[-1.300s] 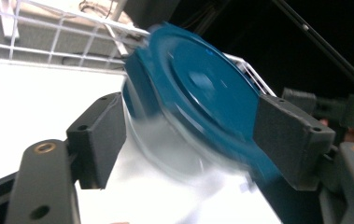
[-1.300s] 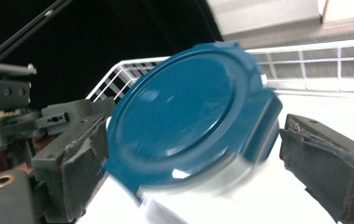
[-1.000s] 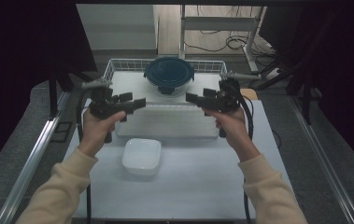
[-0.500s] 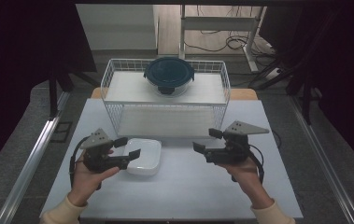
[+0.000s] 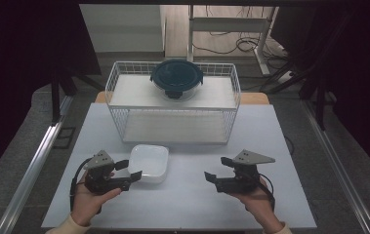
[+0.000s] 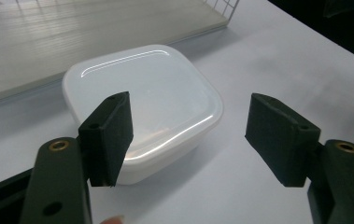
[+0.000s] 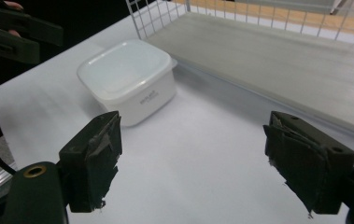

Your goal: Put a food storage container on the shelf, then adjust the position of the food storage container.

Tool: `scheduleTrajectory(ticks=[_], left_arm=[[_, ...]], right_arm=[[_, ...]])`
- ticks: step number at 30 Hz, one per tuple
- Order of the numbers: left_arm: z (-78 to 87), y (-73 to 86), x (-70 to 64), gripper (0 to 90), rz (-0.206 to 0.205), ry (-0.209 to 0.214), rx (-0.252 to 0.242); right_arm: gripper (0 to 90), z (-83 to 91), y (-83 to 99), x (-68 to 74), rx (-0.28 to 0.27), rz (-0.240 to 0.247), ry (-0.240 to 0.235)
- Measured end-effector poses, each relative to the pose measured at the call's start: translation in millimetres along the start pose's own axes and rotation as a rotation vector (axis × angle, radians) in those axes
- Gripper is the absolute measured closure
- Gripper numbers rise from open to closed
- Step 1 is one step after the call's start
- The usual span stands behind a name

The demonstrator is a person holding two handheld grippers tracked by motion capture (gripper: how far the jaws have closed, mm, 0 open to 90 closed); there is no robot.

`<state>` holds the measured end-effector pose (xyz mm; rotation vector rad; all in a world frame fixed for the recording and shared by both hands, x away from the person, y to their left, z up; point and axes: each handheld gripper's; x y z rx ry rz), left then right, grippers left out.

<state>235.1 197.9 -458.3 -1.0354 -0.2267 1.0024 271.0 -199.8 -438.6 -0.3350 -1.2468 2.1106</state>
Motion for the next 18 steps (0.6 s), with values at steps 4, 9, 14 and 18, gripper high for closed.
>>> scheduleTrajectory(ticks=[4,9,14,18], left_arm=[[2.2,-1.3,2.1,32.5,0.005,-0.01,-0.007],[4.4,-0.5,6.9,32.6,0.019,-0.026,-0.014],[5.7,-3.7,9.4,31.7,0.022,-0.046,-0.028],[-0.3,-8.6,9.4,33.9,0.016,-0.054,-0.019]], right_arm=[[18.3,0.6,3.2,-2.2,0.001,-0.012,0.005],[18.3,3.1,5.7,-6.7,0.002,-0.022,0.013],[18.3,4.8,7.0,-9.2,0.004,-0.033,0.02],[18.3,5.9,9.2,-10.4,0.01,-0.039,0.022]])
Point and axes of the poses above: each handheld gripper's, and its own axes: z roughly backward along the jaws, y roughly out of its underside, x roughly to its left, and after that the axes turned 3 degrees about z, right-handed
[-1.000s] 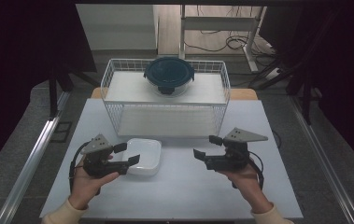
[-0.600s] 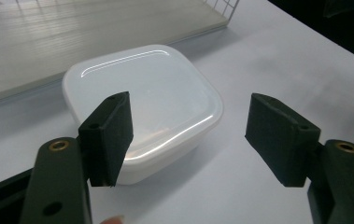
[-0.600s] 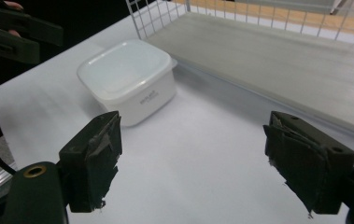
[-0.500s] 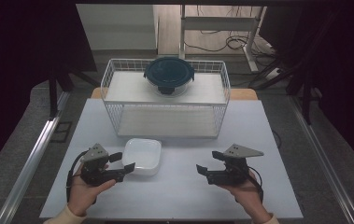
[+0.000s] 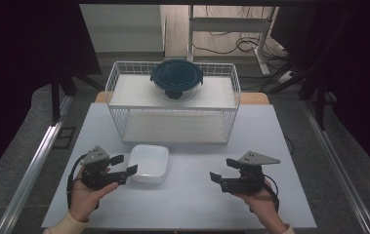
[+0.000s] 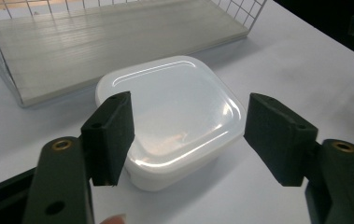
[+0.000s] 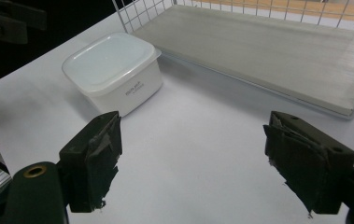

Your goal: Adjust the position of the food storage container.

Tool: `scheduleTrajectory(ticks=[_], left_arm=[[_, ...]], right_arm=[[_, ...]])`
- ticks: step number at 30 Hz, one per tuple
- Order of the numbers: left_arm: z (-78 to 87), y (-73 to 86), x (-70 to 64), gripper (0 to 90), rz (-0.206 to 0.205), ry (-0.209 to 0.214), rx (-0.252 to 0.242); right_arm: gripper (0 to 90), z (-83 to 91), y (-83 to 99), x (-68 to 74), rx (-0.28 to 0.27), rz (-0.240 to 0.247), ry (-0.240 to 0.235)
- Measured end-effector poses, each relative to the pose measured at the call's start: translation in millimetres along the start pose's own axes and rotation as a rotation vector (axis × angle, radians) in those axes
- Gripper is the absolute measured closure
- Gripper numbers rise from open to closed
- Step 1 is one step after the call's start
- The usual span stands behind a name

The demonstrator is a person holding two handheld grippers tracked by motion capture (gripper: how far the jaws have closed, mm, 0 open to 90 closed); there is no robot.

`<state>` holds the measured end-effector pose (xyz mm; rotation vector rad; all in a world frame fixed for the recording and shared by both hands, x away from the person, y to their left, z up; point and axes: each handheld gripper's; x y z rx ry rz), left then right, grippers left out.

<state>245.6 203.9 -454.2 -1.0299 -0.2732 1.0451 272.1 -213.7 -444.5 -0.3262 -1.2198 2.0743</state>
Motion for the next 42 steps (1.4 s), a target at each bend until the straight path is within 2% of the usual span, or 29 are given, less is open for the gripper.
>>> scheduleTrajectory(ticks=[8,11,14,17,19,21,24,26,29,30,32,37,40,42], left_arm=[[-25.7,-18.4,-6.3,45.3,-0.052,0.001,0.03],[-36.9,-28.5,-8.0,55.7,-0.069,0.021,0.054],[-49.1,-41.0,-8.9,68.2,-0.11,0.014,0.072],[-64.0,-52.5,-9.0,80.4,-0.144,0.044,0.106],[-74.9,-58.7,-7.9,85.4,-0.163,0.066,0.133],[-85.3,-63.4,-6.9,88.7,-0.186,0.064,0.158],[-98.1,-69.8,-6.0,90.0,-0.214,0.059,0.193],[-105.8,-74.3,-3.3,90.0,-0.215,0.081,0.215],[-116.6,-78.8,-2.9,90.0,-0.269,0.044,0.256],[-119.5,-79.3,-2.3,90.0,-0.267,0.049,0.264],[-124.8,-79.5,-1.9,90.0,-0.286,0.027,0.275],[-136.0,-79.1,-0.7,90.0,-0.3,-0.021,0.286],[-142.3,-78.4,-2.1,90.0,-0.339,-0.055,0.304],[-145.9,-78.3,-0.8,90.0,-0.347,-0.058,0.319]], right_arm=[[18.9,1.1,3.7,-3.3,0.014,-0.013,0.009],[19.1,1.7,4.6,-4.3,0.018,-0.013,0.01],[19.1,2.0,6.2,-6.3,0.019,-0.016,0.013],[19.2,1.6,8.1,-8.2,0.022,-0.022,0.02],[19.5,1.2,8.8,-9.4,0.015,-0.03,0.031],[19.6,1.1,9.3,-10.9,0.013,-0.037,0.032],[19.6,0.7,10.2,-12.3,0.015,-0.041,0.035],[19.9,0.5,10.7,-13.0,0.009,-0.046,0.046],[20.1,0.5,11.4,-15.4,0.0,-0.06,0.052],[20.1,0.8,11.7,-16.0,-0.002,-0.07,0.051],[20.2,0.9,12.3,-17.6,-0.005,-0.077,0.05],[20.3,-0.2,13.6,-19.3,-0.005,-0.097,0.042],[20.3,-1.1,14.1,-19.1,-0.003,-0.094,0.039],[20.3,-1.4,14.1,-19.1,0.0,-0.091,0.039]])
Point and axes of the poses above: each handheld gripper's, and its own axes: z roughly backward along the jaws, y roughly out of its underside, x roughly to its left, and after that the axes turned 3 degrees about z, right-handed
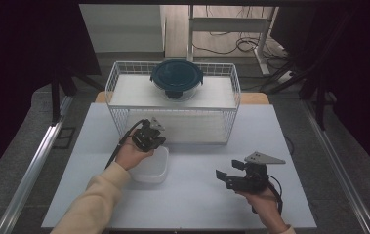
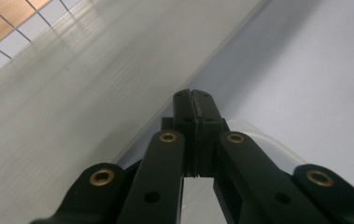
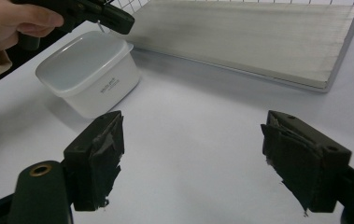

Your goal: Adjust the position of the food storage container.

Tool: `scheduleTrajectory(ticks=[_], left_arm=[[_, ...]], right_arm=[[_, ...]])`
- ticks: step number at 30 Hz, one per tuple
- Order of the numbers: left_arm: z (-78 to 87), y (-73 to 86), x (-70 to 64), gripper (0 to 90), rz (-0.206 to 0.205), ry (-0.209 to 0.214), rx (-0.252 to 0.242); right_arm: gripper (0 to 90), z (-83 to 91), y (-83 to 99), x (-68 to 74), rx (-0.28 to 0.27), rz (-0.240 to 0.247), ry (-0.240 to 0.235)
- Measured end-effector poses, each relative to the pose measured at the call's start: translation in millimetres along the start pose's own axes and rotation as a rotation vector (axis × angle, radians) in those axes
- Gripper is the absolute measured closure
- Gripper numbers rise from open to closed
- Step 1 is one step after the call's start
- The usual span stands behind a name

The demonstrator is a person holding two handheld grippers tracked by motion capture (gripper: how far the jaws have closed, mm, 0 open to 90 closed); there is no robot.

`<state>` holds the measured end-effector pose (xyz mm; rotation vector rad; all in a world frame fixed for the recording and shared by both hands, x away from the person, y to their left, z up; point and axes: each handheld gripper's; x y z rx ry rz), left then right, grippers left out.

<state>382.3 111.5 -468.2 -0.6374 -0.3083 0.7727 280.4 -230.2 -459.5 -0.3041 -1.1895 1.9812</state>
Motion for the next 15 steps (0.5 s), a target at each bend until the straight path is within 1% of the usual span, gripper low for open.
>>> scheduleTrajectory(ticks=[2,3,4,5,7,8,12,15], left_arm=[[-2.8,-0.1,0.9,90.0,0.003,0.008,0.005],[-3.2,0.0,2.6,90.0,-0.004,0.015,0.018],[-4.7,0.5,2.8,90.0,0.007,0.032,0.012],[-5.2,1.0,4.3,90.0,-0.002,0.045,0.021],[-5.8,1.4,5.9,90.0,0.02,0.065,0.012],[-5.6,1.6,6.6,90.0,0.023,0.078,0.013],[-3.7,2.4,6.7,90.0,0.004,0.118,0.04],[-1.9,3.8,1.7,90.0,-0.024,0.14,0.078]], right_arm=[[20.3,-0.3,0.1,-0.5,0.0,0.0,0.0],[20.3,-0.4,0.3,-0.7,0.002,-0.002,-0.001],[20.3,-0.5,0.5,-1.0,0.002,-0.002,0.0],[20.2,-0.7,0.7,-1.3,0.004,-0.003,0.001],[20.3,-1.1,1.0,-2.1,0.004,-0.004,0.001],[20.3,-1.2,1.1,-2.1,0.004,-0.004,0.001],[20.3,-1.5,1.3,-1.5,0.005,-0.005,-0.002],[20.2,-1.9,1.5,-1.2,0.008,-0.005,-0.002]])
Point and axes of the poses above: each handheld gripper's, and its own axes: z roughly backward along the jaws, y roughly out of its underside, x roughly to its left, and after that the axes turned 3 degrees about z, right-handed
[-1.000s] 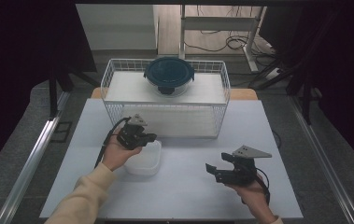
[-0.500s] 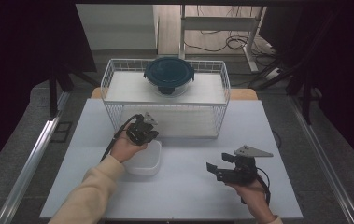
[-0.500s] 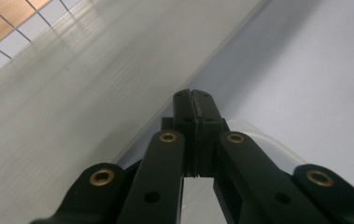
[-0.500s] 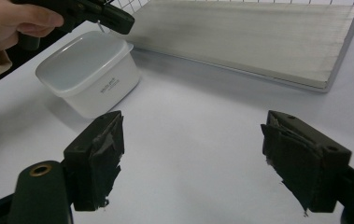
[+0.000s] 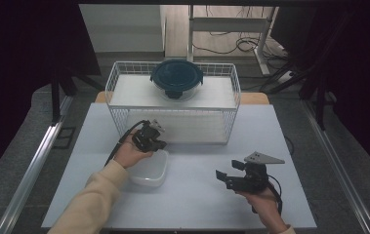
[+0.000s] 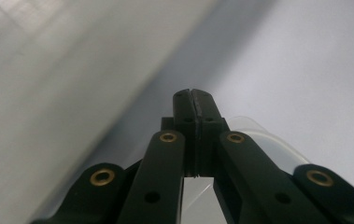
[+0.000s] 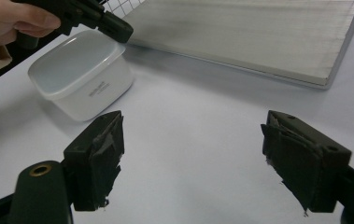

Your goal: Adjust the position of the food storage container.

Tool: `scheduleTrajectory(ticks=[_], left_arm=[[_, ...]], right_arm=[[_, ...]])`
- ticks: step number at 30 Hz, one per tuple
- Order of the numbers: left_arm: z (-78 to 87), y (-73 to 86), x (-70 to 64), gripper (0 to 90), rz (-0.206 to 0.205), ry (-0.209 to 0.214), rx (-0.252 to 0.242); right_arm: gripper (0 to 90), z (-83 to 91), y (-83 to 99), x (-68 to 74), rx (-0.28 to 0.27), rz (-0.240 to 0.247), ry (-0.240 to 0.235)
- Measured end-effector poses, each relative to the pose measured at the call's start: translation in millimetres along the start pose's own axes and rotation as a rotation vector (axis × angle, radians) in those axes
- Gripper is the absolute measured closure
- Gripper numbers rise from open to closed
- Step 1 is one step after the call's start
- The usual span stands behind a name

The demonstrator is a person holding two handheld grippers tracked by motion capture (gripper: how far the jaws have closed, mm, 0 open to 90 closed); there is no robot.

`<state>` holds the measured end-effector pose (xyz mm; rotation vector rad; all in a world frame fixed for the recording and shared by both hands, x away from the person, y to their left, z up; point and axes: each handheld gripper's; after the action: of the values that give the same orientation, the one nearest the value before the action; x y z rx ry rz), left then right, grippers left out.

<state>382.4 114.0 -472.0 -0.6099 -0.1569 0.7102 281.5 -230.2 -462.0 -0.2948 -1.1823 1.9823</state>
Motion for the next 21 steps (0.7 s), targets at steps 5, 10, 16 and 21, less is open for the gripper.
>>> scheduleTrajectory(ticks=[5,10,16,21], left_arm=[[4.6,3.4,-14.4,90.0,-0.069,0.029,0.071],[9.5,9.2,-30.9,90.0,-0.122,0.066,0.103],[15.0,20.8,-48.8,90.0,-0.155,0.106,0.128],[26.7,27.1,-50.3,90.0,-0.135,0.075,0.077]], right_arm=[[20.3,-1.2,0.6,0.4,0.007,0.004,-0.002],[20.3,-1.6,1.0,0.5,0.011,0.004,-0.004],[20.2,-1.7,1.1,0.1,0.013,0.001,-0.002],[20.2,-3.0,1.4,0.0,0.017,0.0,-0.005]])
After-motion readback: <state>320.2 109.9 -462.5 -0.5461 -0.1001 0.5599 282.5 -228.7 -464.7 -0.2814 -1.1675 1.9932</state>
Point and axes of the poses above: each handheld gripper's, and its own axes: z roughly backward along the jaws, y roughly out of its underside, x roughly to its left, and after that the axes turned 3 degrees about z, right-handed
